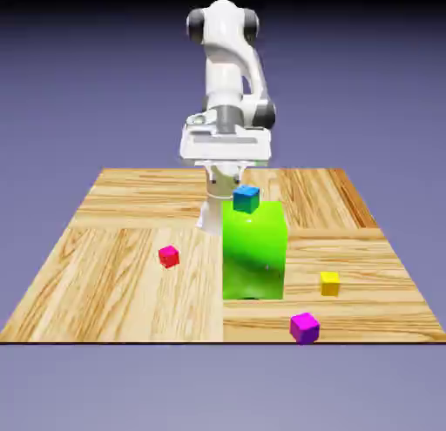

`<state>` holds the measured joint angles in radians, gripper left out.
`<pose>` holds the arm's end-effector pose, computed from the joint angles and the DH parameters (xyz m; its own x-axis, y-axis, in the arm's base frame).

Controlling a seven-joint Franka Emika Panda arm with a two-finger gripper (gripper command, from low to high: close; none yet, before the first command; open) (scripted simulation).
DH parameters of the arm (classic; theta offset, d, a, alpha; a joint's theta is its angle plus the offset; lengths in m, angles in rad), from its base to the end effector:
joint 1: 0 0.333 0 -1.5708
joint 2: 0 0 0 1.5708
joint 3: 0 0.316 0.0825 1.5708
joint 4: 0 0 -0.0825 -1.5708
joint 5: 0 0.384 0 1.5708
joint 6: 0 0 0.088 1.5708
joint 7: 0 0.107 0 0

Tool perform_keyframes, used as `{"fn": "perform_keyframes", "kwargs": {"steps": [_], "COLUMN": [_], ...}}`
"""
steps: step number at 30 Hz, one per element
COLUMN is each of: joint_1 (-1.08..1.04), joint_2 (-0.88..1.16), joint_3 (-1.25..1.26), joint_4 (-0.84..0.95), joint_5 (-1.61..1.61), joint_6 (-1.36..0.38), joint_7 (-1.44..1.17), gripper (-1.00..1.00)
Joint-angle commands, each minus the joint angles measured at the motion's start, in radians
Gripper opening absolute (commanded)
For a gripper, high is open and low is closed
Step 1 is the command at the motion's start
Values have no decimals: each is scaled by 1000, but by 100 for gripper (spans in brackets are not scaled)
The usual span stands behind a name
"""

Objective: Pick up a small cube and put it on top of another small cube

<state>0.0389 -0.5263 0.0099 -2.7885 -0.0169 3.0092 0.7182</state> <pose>0.3977 0.0207 0.4476 0.5894 -0.6155 0.5233 -0.4378 -0.7877 -0.4334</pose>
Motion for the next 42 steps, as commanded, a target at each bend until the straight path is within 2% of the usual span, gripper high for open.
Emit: {"fn": "perform_keyframes", "kwargs": {"steps": [1,22,24,29,30,36,42], "joint_1": [22,491,498,539,539,498,488], "joint_2": [36,797,810,982,982,812,869], "joint_3": [8,181,184,106,106,177,-3], "joint_4": [18,392,398,414,414,406,600], "joint_5": [-14,-308,-313,-413,-414,-310,-229], "joint_6": [-23,-508,-516,-364,-364,-520,-615], "joint_7": [-19,-416,-423,-347,-347,-434,-695], "gripper": [0,0,0,0,-100,-100,-100]}}
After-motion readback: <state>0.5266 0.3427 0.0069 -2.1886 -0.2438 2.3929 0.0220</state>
